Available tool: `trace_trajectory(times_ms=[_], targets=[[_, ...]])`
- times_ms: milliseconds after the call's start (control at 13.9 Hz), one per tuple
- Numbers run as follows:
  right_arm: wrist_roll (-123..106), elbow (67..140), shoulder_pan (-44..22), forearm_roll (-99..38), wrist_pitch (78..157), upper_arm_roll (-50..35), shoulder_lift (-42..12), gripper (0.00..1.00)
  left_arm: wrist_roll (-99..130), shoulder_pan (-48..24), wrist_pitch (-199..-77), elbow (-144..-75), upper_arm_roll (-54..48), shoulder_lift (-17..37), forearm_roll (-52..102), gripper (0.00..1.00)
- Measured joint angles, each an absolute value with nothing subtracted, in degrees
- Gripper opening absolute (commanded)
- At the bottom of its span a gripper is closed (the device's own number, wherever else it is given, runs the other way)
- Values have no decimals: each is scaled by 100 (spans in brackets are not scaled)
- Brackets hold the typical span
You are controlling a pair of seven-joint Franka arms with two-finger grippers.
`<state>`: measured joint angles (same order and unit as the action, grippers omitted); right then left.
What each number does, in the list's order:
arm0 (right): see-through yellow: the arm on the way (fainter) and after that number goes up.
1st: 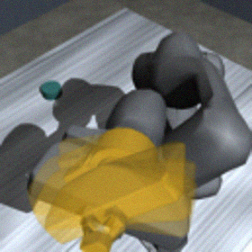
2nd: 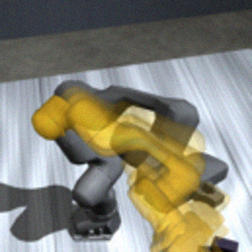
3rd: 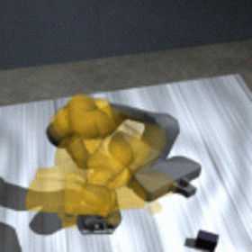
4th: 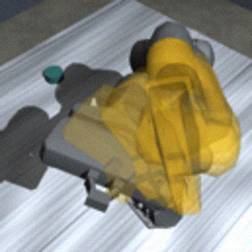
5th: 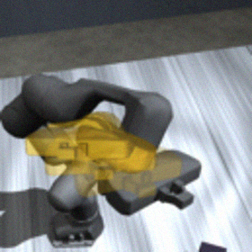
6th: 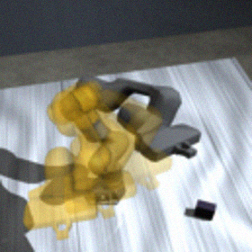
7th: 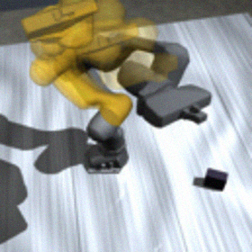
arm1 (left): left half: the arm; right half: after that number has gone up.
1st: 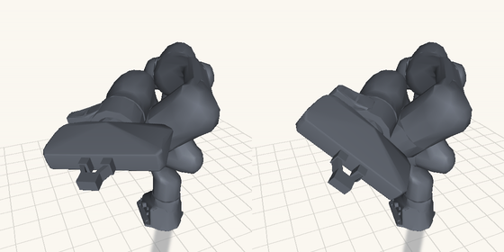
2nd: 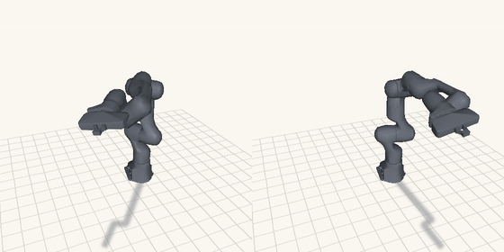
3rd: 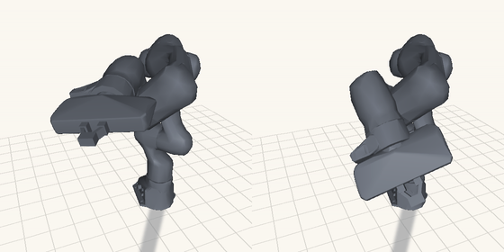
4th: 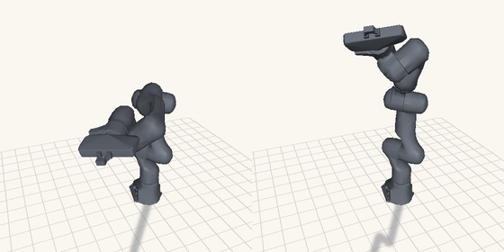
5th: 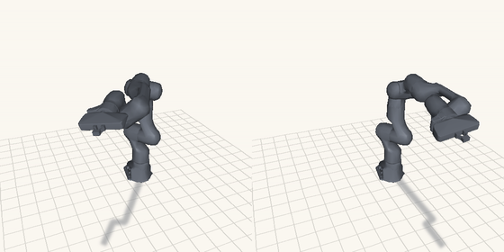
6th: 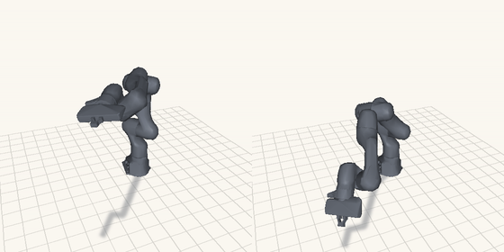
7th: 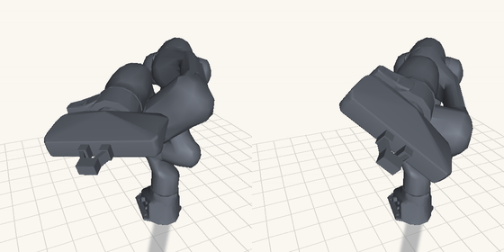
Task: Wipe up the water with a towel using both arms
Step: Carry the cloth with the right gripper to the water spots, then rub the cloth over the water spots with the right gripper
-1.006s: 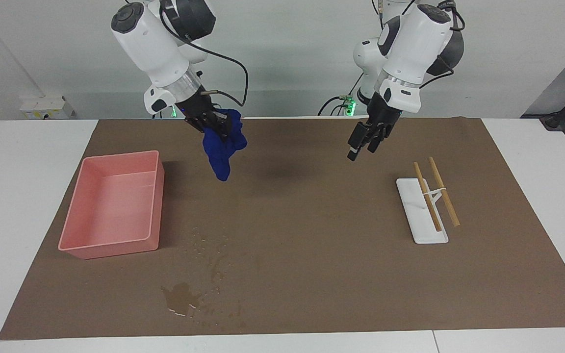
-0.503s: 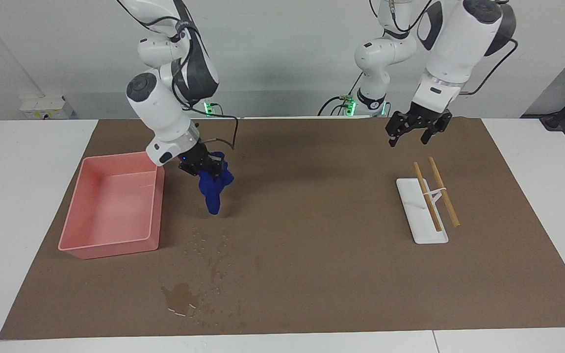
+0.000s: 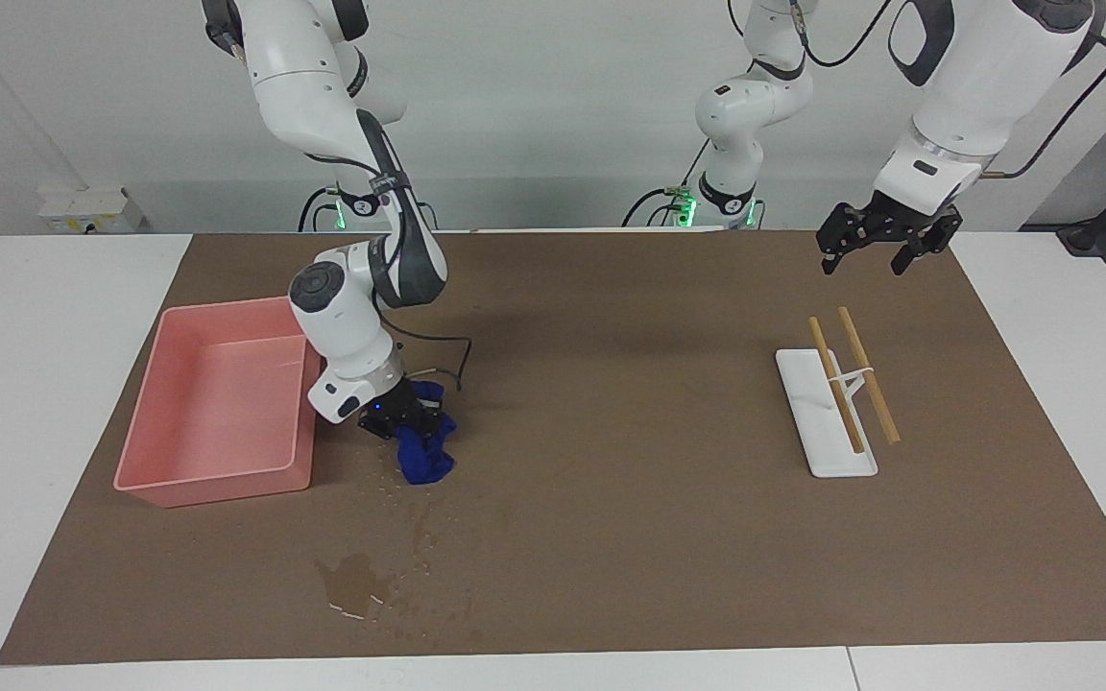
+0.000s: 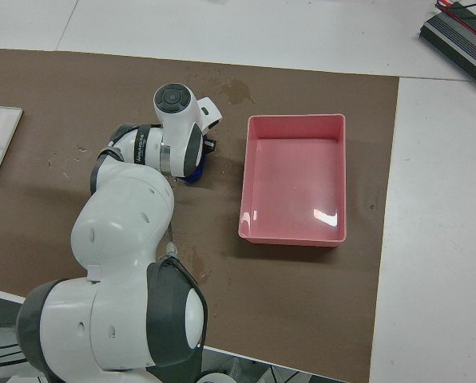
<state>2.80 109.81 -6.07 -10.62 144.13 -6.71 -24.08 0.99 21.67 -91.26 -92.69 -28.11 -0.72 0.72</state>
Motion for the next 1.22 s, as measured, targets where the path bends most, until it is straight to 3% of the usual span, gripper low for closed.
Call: trace_trajectory(times_ms=[72,359,862,1222], targets=[[246,10673,-585,-957,14411,-672,-2632,0,79,2012,-9123,-9267,-2678,-73,50,100],[238,9657,-568,-529,14411,-674,-3320,0,-305,-158,-9091,-9257,-456,-96,-13,100],[113,8678,-222,740,14984,-670,-4085,0,-394,-107,-9062,-9257,-500,-96,-20,100],[500,8532,-253,359,15004,-687,-4186,0,-398,-15,-9055,-9257,-643,-96,-20,100]])
